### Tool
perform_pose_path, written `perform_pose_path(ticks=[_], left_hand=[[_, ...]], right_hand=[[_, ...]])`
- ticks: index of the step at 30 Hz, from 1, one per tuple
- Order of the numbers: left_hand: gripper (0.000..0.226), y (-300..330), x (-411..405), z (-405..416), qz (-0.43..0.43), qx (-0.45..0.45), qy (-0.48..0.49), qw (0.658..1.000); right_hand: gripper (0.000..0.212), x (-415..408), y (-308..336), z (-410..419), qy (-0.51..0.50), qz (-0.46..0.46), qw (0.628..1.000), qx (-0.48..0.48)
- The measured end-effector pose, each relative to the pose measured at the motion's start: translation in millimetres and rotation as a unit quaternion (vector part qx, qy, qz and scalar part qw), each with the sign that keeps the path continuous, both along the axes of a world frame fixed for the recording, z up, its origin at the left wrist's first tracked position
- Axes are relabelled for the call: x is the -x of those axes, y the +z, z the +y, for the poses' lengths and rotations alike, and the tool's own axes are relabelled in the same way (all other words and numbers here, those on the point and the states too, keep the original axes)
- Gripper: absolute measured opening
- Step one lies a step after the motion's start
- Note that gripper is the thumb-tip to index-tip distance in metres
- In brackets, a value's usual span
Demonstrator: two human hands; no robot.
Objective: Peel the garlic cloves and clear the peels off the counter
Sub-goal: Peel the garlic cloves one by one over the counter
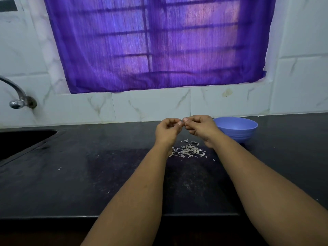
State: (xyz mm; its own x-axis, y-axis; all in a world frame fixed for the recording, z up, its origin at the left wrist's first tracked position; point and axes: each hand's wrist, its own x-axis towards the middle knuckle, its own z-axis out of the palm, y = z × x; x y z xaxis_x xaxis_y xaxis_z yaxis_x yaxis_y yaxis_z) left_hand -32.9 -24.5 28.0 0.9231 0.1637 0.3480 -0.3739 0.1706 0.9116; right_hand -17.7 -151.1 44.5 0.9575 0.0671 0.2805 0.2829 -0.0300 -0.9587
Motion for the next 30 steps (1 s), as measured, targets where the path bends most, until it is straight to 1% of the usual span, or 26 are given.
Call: perform_pose_path(ticks=[2,4,7,11,14,18,22,25,28,30], left_hand=[[0.005,0.3,1.2,-0.3,-0.003,-0.031,0.014,0.999],[0.011,0.0,0.6,0.3,-0.005,-0.048,0.022,0.999],[0.008,0.2,-2.6,-0.1,-0.005,-0.046,0.015,0.999],[0.006,0.1,-5.6,-2.2,-0.009,-0.039,-0.003,0.999],[0.008,-0.5,-6.6,-2.5,-0.018,-0.03,-0.023,0.999],[0.008,-1.1,-6.4,-2.8,-0.019,-0.015,-0.055,0.998],[0.009,-1.0,-6.4,-0.4,-0.011,-0.001,-0.075,0.997],[0.008,-1.2,-5.8,0.2,0.001,0.012,-0.086,0.996],[0.008,0.7,-4.7,0.5,0.006,0.033,-0.107,0.994],[0.009,3.4,-1.9,1.8,0.018,0.062,-0.139,0.988]], right_hand=[[0.004,0.4,1.5,-1.6,-0.011,-0.011,1.0,0.004],[0.004,1.0,2.8,-2.5,-0.011,-0.015,1.0,-0.006],[0.008,0.4,2.4,-2.2,-0.006,-0.014,1.0,-0.017],[0.004,-2.3,2.2,-5.0,-0.003,-0.004,1.0,-0.017],[0.005,-4.0,3.2,-7.7,-0.004,0.005,1.0,-0.024],[0.008,-5.0,3.3,-6.6,-0.016,0.002,1.0,-0.002],[0.008,-3.2,4.4,-6.5,0.011,0.027,0.999,0.027],[0.015,-1.3,4.5,-6.6,0.041,0.054,0.996,0.059],[0.02,0.9,5.7,-6.8,0.068,0.072,0.994,0.041],[0.022,3.2,7.0,-8.6,0.101,0.079,0.992,0.013]])
